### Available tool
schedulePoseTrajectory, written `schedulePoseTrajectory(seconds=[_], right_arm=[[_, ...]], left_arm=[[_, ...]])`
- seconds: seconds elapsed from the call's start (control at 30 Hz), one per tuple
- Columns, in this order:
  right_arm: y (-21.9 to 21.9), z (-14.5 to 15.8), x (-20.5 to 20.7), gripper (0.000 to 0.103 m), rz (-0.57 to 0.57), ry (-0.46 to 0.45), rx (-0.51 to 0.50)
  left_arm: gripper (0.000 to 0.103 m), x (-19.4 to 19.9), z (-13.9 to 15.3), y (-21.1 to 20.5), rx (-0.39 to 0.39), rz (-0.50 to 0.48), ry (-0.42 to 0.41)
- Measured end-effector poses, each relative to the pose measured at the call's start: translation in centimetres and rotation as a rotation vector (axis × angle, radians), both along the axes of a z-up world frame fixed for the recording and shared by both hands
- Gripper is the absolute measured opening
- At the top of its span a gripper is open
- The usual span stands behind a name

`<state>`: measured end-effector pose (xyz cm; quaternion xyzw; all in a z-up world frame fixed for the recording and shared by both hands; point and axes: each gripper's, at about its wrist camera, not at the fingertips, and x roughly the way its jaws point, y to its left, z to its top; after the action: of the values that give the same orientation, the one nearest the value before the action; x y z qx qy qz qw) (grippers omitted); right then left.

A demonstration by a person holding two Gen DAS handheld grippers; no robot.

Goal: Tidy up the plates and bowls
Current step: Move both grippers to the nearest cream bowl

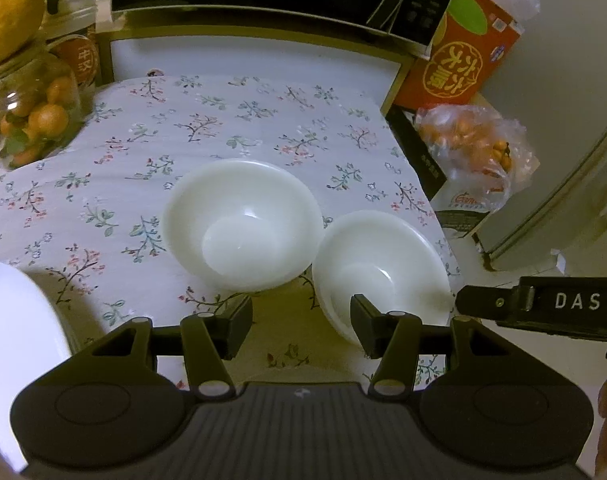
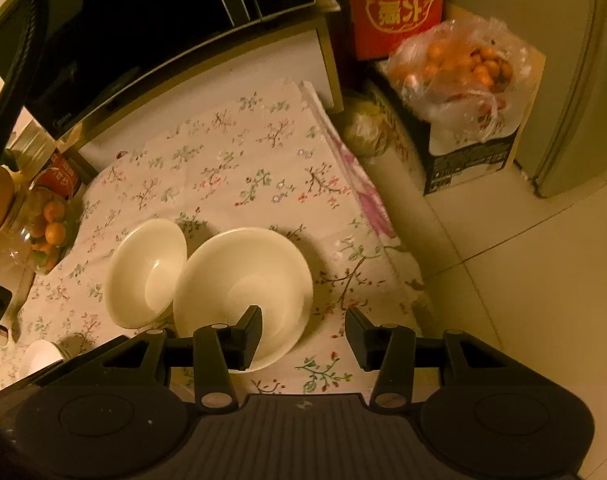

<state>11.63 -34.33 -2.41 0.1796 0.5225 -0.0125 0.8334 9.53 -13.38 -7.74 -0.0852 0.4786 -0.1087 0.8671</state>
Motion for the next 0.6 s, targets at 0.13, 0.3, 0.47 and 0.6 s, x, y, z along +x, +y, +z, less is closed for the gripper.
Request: schedulePoseTrajectory(seconds=[0.13, 0.3, 0.47, 0.6], right_arm=[[0.0, -0.6, 0.6, 0.044, -0.008, 0.022, -0.009], [-0.1, -0.9, 0.8, 0.044, -0.02, 0.035, -0.016], [0.2, -1.3, 1.1, 0.044, -0.013, 0.049, -0.009], [0.5, -1.8, 1.4, 0.044, -0.01, 0.065, -0.006]], left_arm=[[0.05, 0.4, -0.3, -0.3, 0.001, -0.002, -0.001], [0.048, 0.7, -0.7, -0.7, 0.001, -0.007, 0.011], [0.046, 0.8, -0.8, -0.9, 0.003, -0.014, 0.013], [0.04, 1.0, -1.1, -0.9, 0.003, -0.015, 0.019]])
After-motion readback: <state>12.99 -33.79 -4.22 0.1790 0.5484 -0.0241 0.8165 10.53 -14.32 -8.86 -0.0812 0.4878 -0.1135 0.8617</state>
